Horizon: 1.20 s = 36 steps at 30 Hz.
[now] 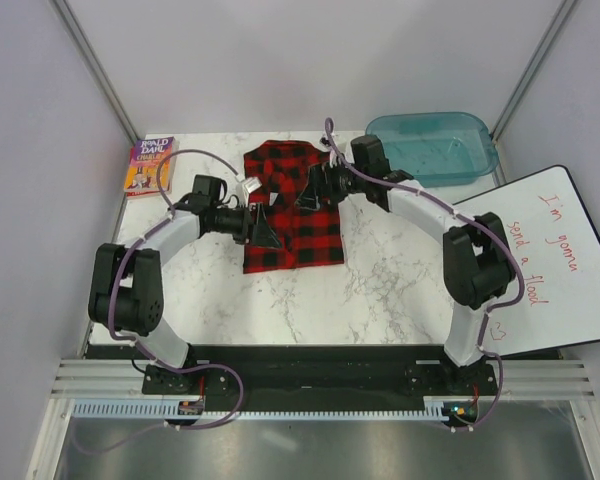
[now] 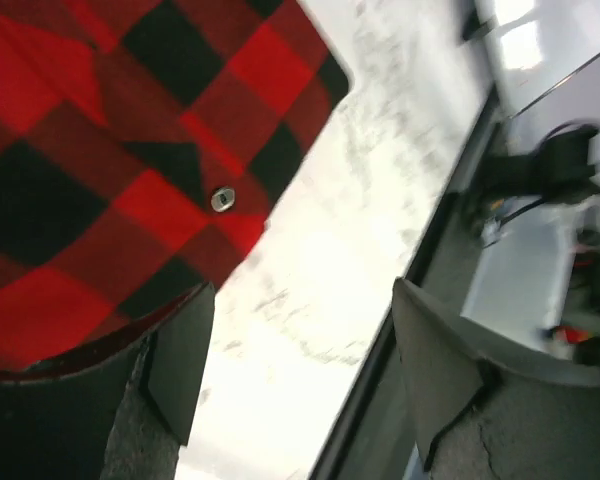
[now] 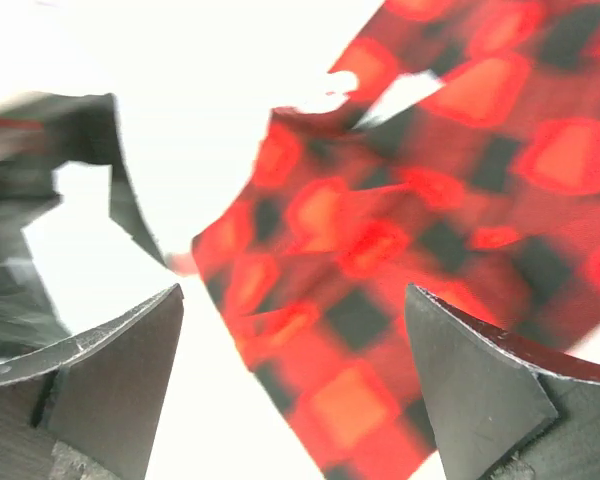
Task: Fold and stack the long sleeve shirts
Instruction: Fold the shirt
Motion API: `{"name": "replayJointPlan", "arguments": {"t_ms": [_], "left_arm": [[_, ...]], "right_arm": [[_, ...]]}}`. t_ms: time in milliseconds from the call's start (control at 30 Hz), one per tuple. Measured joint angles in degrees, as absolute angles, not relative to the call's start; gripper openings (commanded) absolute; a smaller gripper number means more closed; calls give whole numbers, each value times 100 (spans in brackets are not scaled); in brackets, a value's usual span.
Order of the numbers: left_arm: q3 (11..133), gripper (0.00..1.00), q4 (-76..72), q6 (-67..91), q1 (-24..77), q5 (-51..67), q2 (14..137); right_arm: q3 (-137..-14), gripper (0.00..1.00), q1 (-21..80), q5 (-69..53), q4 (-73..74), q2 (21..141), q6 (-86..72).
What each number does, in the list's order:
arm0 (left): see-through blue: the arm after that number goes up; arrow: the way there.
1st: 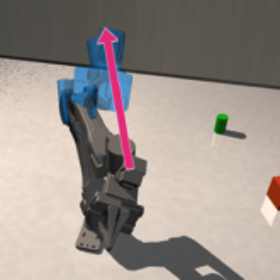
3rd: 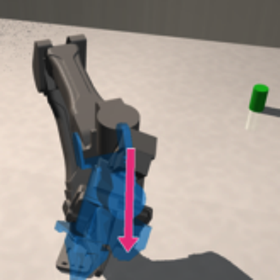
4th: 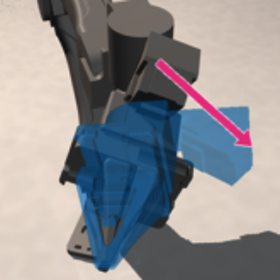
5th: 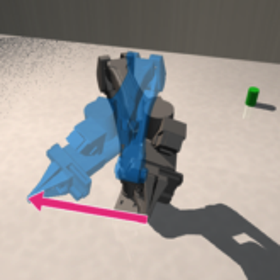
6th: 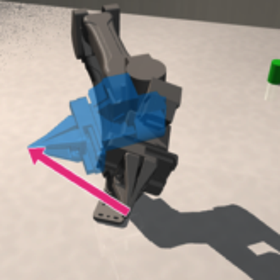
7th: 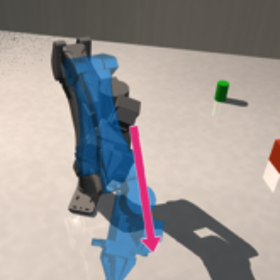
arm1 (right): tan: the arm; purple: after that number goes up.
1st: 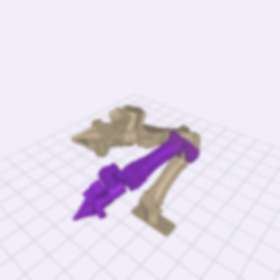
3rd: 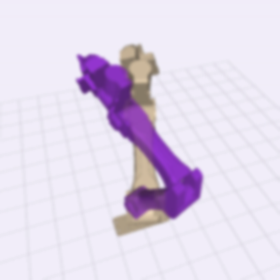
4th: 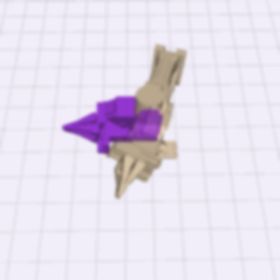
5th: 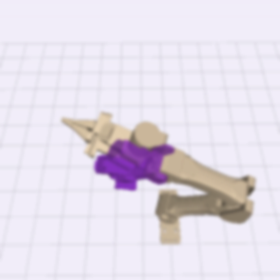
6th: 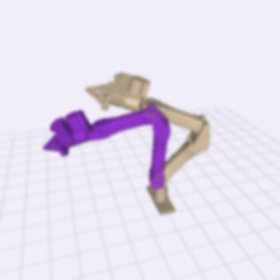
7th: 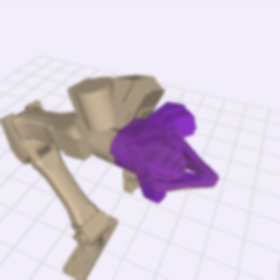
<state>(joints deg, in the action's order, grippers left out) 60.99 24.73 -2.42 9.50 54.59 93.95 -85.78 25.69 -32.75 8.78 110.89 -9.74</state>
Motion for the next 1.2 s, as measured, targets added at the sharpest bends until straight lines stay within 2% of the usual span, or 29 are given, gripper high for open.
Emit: {"name": "replayJointPlan", "arguments": {"t_ms": [167,367,533,667,833,967,1067,1200], "left_arm": [[5271,81,1293,1446,1044,6007,9389],[4641,81,189,2668,1166,6132,9741],[4565,80,69,2733,1046,5857,10346],[4556,79,40,2768,801,6208,10667],[4368,78,495,2414,502,6383,10512],[4287,78,1192,1828,412,6425,9776],[4794,74,1450,1599,493,6493,9382],[6114,70,1367,1509,663,6394,9808]], "right_arm": [[-7612,98,2692,-4392,379,10794,-2082],[-6602,98,2777,-5122,-45,11546,-2995],[-6718,98,2598,-5791,-198,11889,-3050],[-6869,98,2530,-6066,67,12016,-2714],[-6943,98,2526,-6062,742,11850,-1861],[-7231,98,2464,-5811,1737,11664,-1328],[-7841,98,2366,-5649,2209,11688,-1162],[-9118,98,2246,-5540,2311,12064,-1059]]}}
